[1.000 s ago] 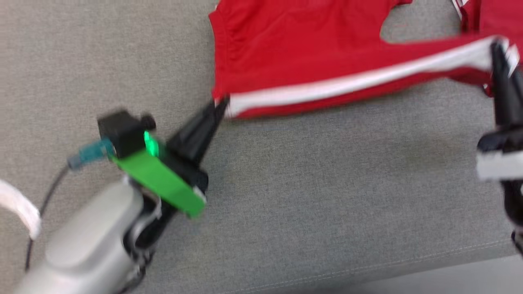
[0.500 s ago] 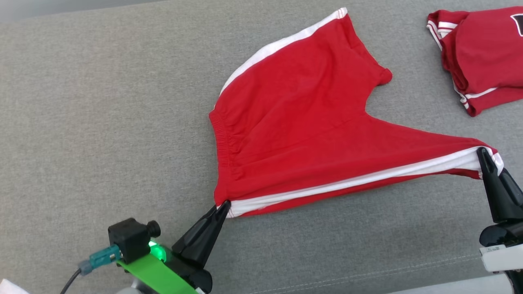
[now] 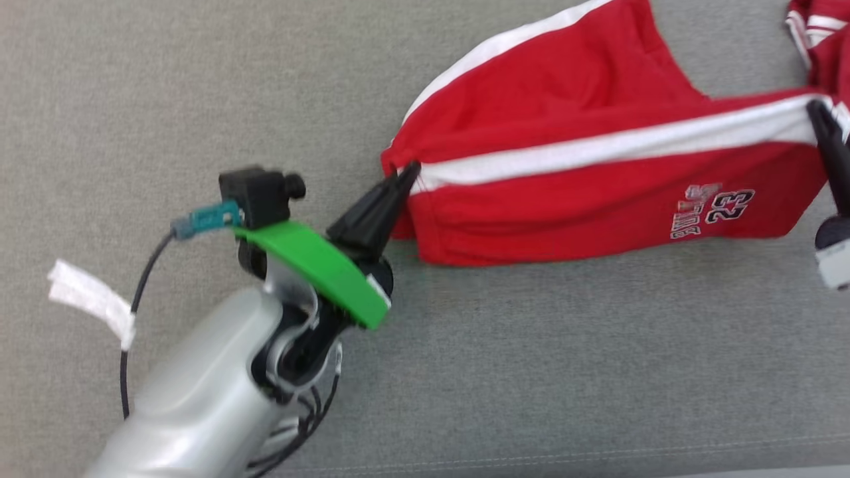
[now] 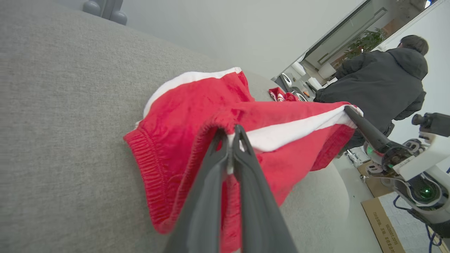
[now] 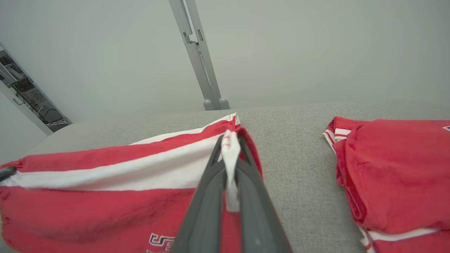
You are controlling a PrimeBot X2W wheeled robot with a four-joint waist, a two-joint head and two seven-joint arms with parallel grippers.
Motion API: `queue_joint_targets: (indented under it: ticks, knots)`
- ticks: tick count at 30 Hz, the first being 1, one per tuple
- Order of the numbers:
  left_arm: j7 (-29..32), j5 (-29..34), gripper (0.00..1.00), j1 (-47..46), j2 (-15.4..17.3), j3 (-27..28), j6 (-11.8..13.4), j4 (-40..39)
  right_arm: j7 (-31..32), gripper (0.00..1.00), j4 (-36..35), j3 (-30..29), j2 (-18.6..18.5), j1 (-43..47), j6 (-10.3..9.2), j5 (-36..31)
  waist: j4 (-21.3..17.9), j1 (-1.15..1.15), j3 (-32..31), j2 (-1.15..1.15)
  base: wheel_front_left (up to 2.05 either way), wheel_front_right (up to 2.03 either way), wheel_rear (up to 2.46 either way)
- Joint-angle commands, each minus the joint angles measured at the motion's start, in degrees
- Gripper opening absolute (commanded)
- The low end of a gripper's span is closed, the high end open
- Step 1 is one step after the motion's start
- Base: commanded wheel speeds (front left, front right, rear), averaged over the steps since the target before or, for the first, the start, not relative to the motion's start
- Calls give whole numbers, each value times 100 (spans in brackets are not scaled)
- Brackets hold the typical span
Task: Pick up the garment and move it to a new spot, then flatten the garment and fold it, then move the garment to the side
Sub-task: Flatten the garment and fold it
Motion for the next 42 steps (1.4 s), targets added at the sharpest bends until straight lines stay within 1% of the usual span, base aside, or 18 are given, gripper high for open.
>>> queue_joint_targets:
  ticks: [1,7,10,16,22,23,24,25,26,28,31,32,34,36,38,39,41,42]
  knots:
    - [39,-18,0,-281,-81,59,-7,243,66,0,153,104,-94,-311,-3,53,339,0,362,0,0,0,0]
    - [265,-89,0,-892,-479,54,-29,1097,275,0,758,583,-292,-1282,-3,215,592,0,535,0,0,0,0]
    - [266,22,0,-1126,-586,35,15,1439,414,0,1016,851,-345,-1745,-3,267,660,0,627,0,0,0,0]
    - [199,106,0,-1496,-795,-17,-200,1928,687,0,1549,1355,-466,-2635,-3,319,796,0,724,0,0,0,0]
    - [154,116,0,-1720,-971,-57,-336,2254,818,0,1887,1774,-573,-3247,-3,324,852,0,755,0,0,0,0]
    - [133,121,0,-1739,-989,-67,-366,2299,826,31,1947,1852,-586,-3330,-3,302,857,0,758,0,0,0,0]
    - [121,126,11,-1755,-1004,-74,-377,2333,828,100,1994,1907,-591,-3381,-2,294,858,0,757,0,0,0,0]
    - [99,136,43,-1776,-1021,-86,-395,2381,788,100,2049,1971,-587,-3448,-3,288,856,0,752,0,0,0,0]
    - [48,158,100,-1794,-1027,-95,-418,2409,758,100,2101,2008,-580,-3491,-3,286,853,0,743,0,0,0,0]
    - [-65,176,100,-1782,-1046,-103,-434,2482,659,100,2198,2091,-551,-3541,-3,276,841,0,699,0,0,0,0]
    - [-302,318,100,-1694,-1006,-144,-457,2598,339,100,2256,2213,-547,-3478,-2,240,801,0,558,0,0,0,0]
    - [-405,384,100,-1641,-972,-149,-436,2623,208,100,2270,2247,-547,-3428,-2,208,780,0,498,0,0,0,0]
    - [-734,611,100,-1518,-855,-170,-311,2657,-93,100,2306,2320,-493,-3268,-2,188,717,0,327,0,0,0,0]
    - [-1029,963,100,-1324,-723,-163,-84,2624,-347,100,2343,2442,-400,-3085,-2,142,624,0,109,0,0,0,0]
    - [-1135,1270,100,-1104,-611,-106,146,2516,-488,100,2371,2503,-320,-2944,-2,141,541,0,-59,0,0,0,0]
    - [-1166,1474,100,-905,-543,-33,308,2407,-560,100,2394,2540,-255,-2831,-2,119,490,0,-174,0,0,0,0]
    - [-1177,2008,100,-524,-431,318,592,1976,-646,100,2453,2520,-107,-2633,-2,64,419,0,-379,0,0,0,0]
    - [-1172,2422,100,-222,-377,523,746,1669,-665,100,2484,2488,0,-2496,-2,26,389,0,-498,0,0,0,0]
